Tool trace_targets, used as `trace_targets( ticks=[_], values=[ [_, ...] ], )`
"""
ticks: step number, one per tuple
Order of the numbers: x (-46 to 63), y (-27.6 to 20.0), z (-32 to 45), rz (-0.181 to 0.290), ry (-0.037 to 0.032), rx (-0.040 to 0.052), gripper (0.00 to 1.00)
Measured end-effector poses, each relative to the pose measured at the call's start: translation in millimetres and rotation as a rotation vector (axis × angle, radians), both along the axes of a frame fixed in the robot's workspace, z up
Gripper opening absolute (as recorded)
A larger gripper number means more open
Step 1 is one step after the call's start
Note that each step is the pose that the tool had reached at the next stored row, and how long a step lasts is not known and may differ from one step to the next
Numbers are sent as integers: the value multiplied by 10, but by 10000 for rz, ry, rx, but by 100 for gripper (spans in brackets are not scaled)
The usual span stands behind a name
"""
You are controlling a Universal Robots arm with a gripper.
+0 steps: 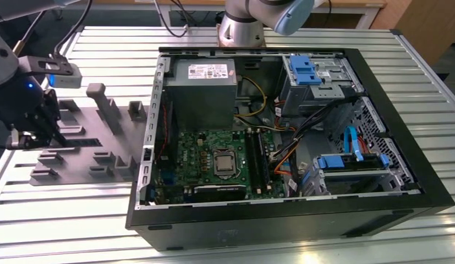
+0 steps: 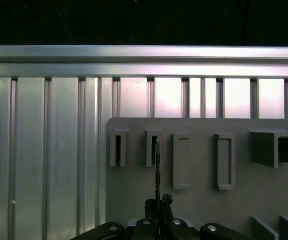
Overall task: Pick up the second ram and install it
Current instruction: 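Pick up the second ram and move it above second insertion slot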
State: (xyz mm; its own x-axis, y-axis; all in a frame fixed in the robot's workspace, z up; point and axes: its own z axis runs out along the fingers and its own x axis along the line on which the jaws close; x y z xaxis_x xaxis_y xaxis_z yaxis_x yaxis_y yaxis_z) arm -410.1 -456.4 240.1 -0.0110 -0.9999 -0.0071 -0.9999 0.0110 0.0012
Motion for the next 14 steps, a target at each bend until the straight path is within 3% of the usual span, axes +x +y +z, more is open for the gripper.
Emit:
trace_targets(
  ticks=[14],
  values=[
    [0, 0, 37, 0, 0, 0, 14]
  ],
)
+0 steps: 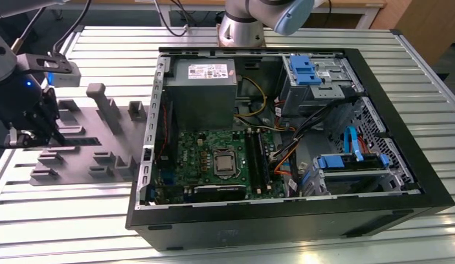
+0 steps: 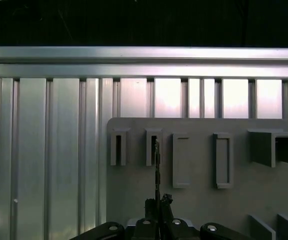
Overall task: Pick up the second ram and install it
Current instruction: 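Pick up the second ram and move it above second insertion slot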
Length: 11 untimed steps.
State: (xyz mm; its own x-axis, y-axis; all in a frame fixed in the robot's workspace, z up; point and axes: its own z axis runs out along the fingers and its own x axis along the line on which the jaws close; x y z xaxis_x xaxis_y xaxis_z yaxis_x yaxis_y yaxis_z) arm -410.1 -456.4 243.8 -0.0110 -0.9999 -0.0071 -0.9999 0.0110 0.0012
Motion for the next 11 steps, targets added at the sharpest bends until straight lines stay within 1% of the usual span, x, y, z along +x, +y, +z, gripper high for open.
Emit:
trace_targets(
  ticks=[11],
  values=[
    [0, 0, 39, 0, -1, 1, 14]
  ],
)
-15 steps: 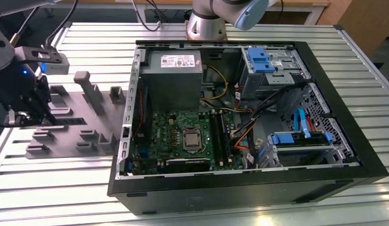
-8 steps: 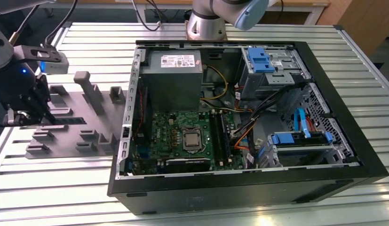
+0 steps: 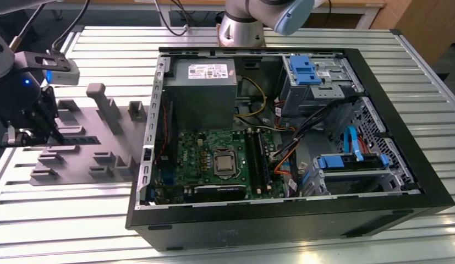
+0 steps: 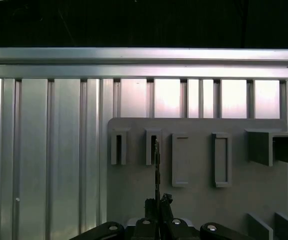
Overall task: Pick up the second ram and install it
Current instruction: 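Pick up the second ram and move it above second insertion slot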
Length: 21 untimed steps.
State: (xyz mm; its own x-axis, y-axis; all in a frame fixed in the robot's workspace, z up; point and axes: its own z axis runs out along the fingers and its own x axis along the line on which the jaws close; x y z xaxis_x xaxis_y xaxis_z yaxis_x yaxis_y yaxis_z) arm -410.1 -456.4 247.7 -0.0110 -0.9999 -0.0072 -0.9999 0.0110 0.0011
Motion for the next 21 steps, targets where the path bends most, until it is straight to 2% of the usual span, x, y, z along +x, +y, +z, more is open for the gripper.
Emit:
trace_targets(
  ticks=[3, 4, 21],
  values=[
    [0, 0, 9, 1, 0, 0, 14],
    [0, 0, 158, 0, 1, -1, 14],
    [0, 0, 213, 0, 1, -1, 14]
  ],
)
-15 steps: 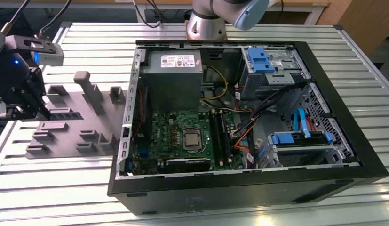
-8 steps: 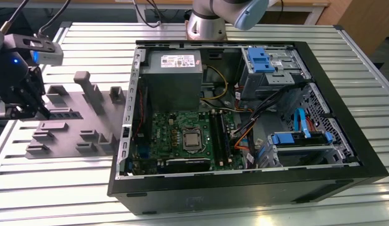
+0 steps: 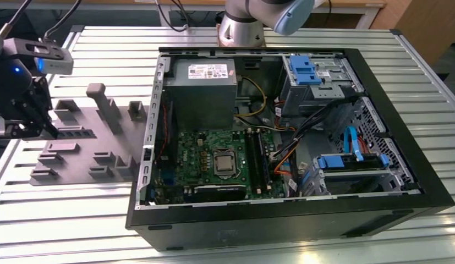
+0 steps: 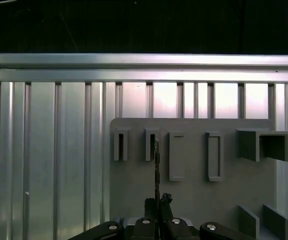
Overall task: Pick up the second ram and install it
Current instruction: 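Pick up the second ram and move it above second insertion slot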
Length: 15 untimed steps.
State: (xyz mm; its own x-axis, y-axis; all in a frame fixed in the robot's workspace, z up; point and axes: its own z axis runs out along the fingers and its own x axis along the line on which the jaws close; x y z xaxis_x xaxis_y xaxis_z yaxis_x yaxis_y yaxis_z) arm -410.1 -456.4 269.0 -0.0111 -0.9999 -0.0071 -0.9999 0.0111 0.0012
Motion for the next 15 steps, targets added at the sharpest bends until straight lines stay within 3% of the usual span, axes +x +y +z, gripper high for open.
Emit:
trace_targets(
  ticks=[15],
  values=[
    [0, 0, 46, 0, 0, 0, 14]
  ],
)
